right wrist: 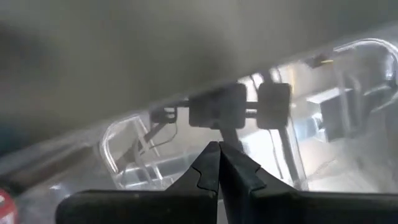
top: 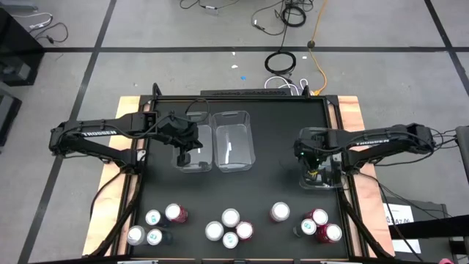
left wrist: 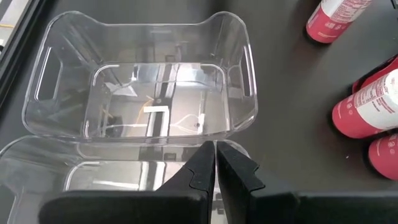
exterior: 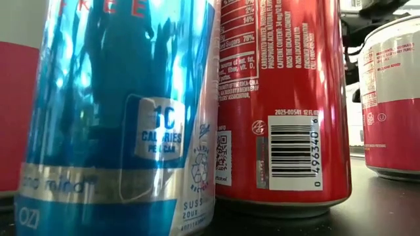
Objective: Sort soda cans
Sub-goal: Adjust the right transparent bin next to the center transparent bin
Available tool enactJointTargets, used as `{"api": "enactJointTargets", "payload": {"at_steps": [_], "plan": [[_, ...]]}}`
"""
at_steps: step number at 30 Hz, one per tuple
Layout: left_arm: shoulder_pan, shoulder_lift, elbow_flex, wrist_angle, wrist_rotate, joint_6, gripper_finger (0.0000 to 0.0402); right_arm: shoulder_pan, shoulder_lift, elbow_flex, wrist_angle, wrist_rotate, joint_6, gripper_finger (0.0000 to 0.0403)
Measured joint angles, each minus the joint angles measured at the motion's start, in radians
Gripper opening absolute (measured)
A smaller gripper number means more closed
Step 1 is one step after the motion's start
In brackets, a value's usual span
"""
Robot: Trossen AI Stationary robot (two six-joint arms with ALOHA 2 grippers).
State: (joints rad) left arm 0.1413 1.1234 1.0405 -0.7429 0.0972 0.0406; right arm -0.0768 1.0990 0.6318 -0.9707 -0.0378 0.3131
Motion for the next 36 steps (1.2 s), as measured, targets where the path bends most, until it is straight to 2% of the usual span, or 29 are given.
{"api": "enactJointTargets", "payload": {"at_steps": [15, 25, 36], "plan": [[0.000, 0.000, 0.000, 0.001, 0.004, -0.004, 0.0027, -0.084, 0.268, 0.048, 0.219, -0.024, -0.094, 0.0000], [0.000, 0.000, 0.000, 0.001, 0.004, -0.005, 0.0027, -0.146, 0.449, 0.312, 0.328, -0.005, -0.277, 0.0000], [0.000, 0.000, 0.000, 0.001, 0.010, -0.008, 0.0027, -0.238, 0.696, 0.577, 0.330, -0.010, -0.429, 0.0000]]}}
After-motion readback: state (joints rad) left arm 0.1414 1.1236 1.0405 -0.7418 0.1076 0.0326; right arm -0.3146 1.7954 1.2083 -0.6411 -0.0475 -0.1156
